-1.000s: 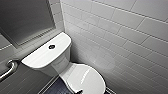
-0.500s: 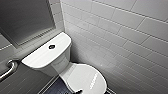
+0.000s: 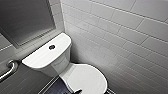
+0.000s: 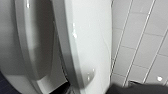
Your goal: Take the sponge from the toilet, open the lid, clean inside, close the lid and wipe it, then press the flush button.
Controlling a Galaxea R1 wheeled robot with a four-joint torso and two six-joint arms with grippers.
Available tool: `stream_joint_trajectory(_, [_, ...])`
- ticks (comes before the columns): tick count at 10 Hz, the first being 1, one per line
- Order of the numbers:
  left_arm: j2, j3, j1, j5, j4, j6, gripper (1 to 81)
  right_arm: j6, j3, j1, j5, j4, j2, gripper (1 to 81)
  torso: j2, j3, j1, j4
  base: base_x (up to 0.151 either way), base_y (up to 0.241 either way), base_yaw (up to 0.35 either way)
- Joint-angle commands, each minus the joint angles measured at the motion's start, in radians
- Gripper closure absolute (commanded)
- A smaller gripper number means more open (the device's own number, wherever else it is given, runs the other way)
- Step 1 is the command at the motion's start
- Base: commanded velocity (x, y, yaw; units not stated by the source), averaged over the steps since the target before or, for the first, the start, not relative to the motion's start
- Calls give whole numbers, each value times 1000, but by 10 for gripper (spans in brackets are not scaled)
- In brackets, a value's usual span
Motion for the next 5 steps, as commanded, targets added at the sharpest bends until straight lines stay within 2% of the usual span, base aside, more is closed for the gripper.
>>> stream_joint_trajectory(1, [-10, 62, -166, -170, 25, 21, 10, 0, -3, -2, -51, -5, -36, 811, 0, 61, 0, 0, 0, 0, 0])
stream_joint_trajectory(2, [-16, 69, -166, -170, 20, 21, 10, 0, -7, -2, -51, -5, -34, 811, 0, 85, 0, 0, 0, 0, 0])
stream_joint_trajectory(3, [-24, 80, -169, -172, 14, 20, 10, 0, -9, -4, -51, -5, -34, 811, 0, 46, 0, 0, 0, 0, 0])
stream_joint_trajectory(5, [-36, 117, -184, -166, -13, 18, 10, 0, -7, -2, -51, -4, -33, 811, 0, 64, 0, 0, 0, 0, 0])
